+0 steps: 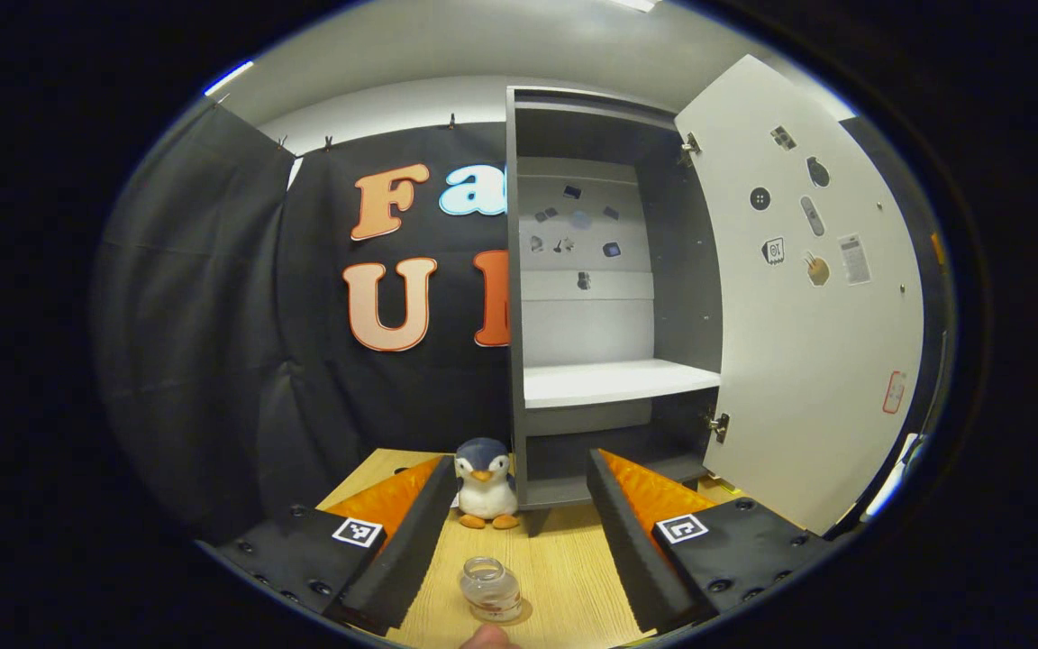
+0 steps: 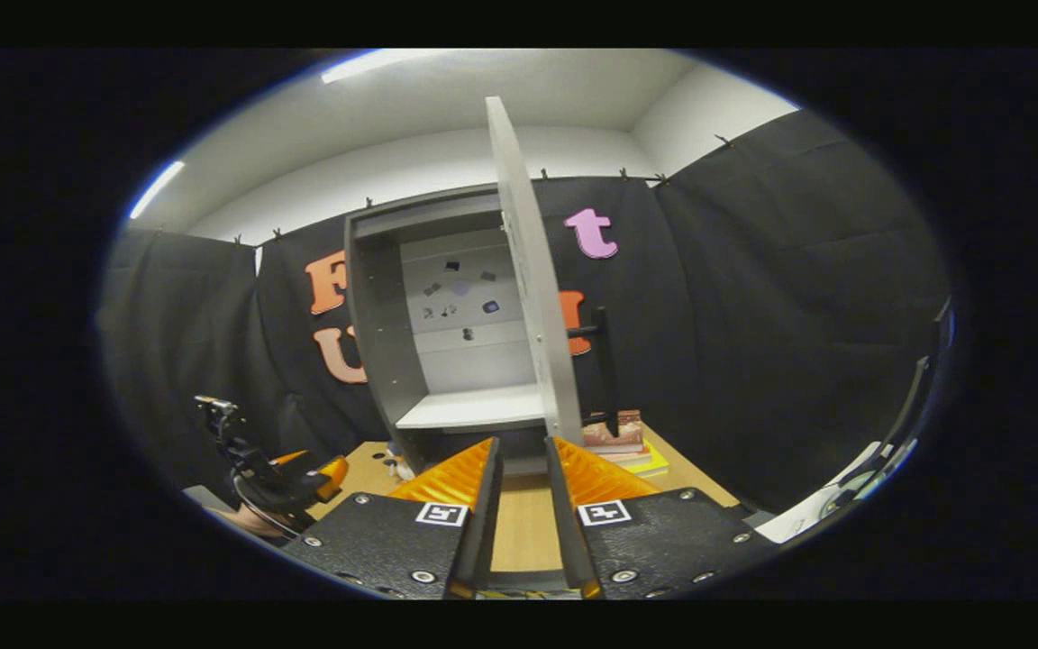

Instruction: Open the cabinet door with the right hand, grasp the bottle in the cabinet with the left hand and place it on the coaster, then close the cabinet door with the right hand.

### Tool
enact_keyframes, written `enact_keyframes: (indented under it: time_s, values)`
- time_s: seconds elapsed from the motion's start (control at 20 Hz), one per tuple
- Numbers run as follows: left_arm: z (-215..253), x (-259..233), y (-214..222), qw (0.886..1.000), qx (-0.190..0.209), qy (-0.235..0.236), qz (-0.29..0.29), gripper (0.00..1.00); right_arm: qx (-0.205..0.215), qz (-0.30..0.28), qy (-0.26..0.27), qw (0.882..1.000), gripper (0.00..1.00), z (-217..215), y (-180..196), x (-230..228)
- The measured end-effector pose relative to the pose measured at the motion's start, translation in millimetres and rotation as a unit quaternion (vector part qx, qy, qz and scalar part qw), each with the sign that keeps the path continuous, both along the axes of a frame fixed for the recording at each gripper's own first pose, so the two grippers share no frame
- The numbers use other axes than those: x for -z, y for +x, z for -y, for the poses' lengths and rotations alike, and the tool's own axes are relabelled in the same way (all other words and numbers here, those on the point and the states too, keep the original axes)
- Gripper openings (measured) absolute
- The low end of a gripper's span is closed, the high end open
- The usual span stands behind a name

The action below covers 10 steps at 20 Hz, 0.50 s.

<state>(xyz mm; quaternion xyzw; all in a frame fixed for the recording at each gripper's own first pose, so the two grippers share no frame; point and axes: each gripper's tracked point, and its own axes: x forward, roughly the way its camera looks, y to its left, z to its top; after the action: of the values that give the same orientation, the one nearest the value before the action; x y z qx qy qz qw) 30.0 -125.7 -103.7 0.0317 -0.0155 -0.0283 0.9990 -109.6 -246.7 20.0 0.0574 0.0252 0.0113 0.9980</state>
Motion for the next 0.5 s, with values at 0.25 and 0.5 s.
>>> enact_keyframes:
  time_s: [0.25,0.5]
  values:
    - [-1.1,-38.7,-7.7,0.999,-0.006,0.026,0.025,0.95,0.010,0.003,0.011,1.000,0.29,45.2,18.2,3.3]
    - [17.0,-61.1,-18.7,0.999,0.024,0.005,0.036,0.94,-0.004,-0.008,0.013,1.000,0.37,56.4,56.3,19.4]
